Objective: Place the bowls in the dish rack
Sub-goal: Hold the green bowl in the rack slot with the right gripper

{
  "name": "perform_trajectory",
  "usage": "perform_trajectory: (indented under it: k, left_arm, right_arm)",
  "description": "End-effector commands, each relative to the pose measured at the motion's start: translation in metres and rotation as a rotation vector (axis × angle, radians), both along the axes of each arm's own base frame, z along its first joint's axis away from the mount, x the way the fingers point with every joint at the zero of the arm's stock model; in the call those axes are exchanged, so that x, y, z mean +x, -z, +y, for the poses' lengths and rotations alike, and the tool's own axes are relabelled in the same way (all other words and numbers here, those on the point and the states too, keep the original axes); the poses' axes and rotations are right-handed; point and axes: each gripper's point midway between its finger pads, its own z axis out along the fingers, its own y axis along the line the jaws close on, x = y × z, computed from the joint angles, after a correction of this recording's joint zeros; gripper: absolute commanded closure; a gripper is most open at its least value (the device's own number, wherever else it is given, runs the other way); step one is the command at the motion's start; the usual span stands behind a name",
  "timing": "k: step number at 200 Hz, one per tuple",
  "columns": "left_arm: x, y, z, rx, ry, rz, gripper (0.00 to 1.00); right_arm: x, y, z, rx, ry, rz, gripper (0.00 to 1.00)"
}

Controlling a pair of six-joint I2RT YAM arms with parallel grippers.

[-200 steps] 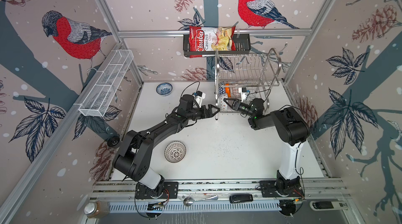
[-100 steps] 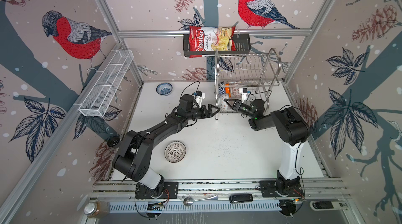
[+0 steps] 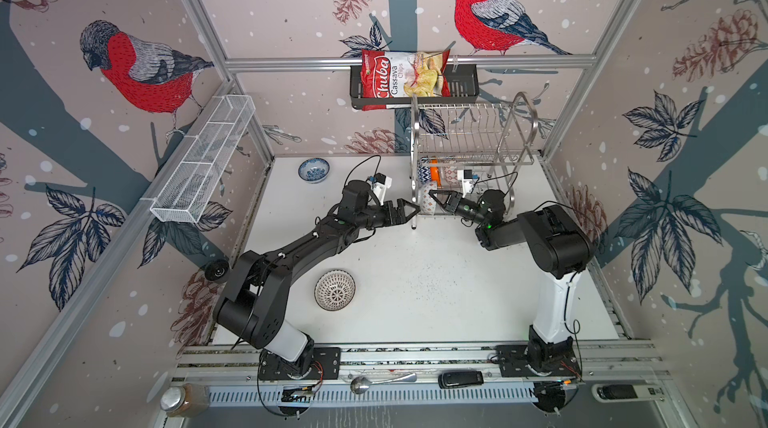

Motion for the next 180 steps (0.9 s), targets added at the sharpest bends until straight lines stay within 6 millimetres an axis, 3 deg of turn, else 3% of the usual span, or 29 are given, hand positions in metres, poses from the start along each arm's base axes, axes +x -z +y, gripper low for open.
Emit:
perform_trajectory:
  k: [1, 128, 180]
  left_arm:
    - [0.002, -0.008, 0.000, -0.008, 0.006, -0.039, 0.02]
    - [0.002, -0.008, 0.001, -0.005, 0.004, -0.040, 0.02]
    - [0.002, -0.007, 0.001, -0.003, 0.003, -0.038, 0.02]
  right_arm:
    - [0.005, 0.006, -0.001, -0.023, 0.023, 0.008, 0.96]
    - [0.003, 0.003, 0.003, -0.055, 0.018, -0.015, 0.83]
    - [-0.002, -0.007, 0.004, -0.044, 0.016, -0.049, 0.75]
